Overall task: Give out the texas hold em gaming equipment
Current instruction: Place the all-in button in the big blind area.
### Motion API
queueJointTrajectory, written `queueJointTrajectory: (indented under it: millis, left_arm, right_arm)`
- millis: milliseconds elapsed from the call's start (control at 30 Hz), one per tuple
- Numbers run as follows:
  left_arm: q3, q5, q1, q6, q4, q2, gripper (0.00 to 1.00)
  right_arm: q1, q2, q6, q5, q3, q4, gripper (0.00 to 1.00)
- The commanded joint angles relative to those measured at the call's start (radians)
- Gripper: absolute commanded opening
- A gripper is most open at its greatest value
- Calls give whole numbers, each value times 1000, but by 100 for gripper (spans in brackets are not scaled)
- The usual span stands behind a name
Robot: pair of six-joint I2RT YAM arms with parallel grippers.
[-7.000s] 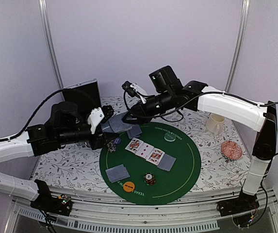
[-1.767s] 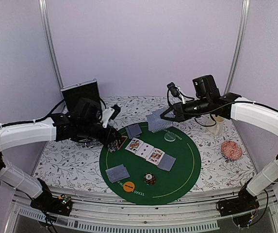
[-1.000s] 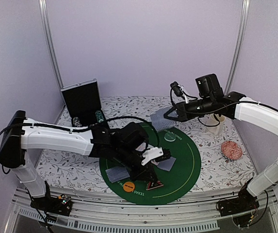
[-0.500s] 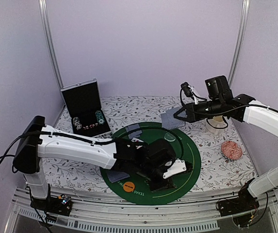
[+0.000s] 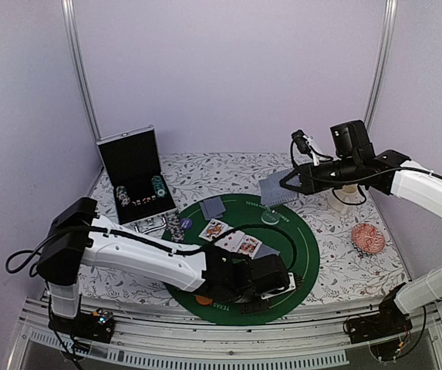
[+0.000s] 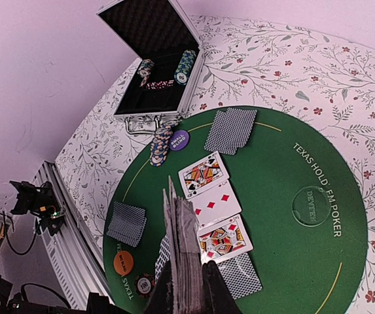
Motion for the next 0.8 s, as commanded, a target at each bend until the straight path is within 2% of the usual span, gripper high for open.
queueJointTrajectory:
  millis: [0,67,167,300,367,433,533,767]
  left_arm:
    - [24,-135,-20,9,25,21,0]
    - [34,-137,-23,15,25,32,0]
    - [36,-58,-31,27,23,42,0]
    - [32,17,-31,29,14,43,11]
    - [35,40,-31,30,2,42,24]
    - [37,75,-30,32,-4,31,45]
    - [36,147,-31,32,-1,-3,60]
    - [10,209,-15,36,36,-102,63]
  right_arm:
    - [-5,-41,-4,-17,-15,7,2]
    - [-5,-47,-1,-21,-19,7,2]
    - [-5,-59,4,-24,-27,7,2]
    - [-5,-75,9,-24,-37,7,2]
    - [-6,-83,11,-23,-40,7,2]
    - [-6,-87,13,-23,-40,7,2]
    - [-5,-85,14,-21,-40,6,2]
    - [-4,-72,12,-15,-30,5,2]
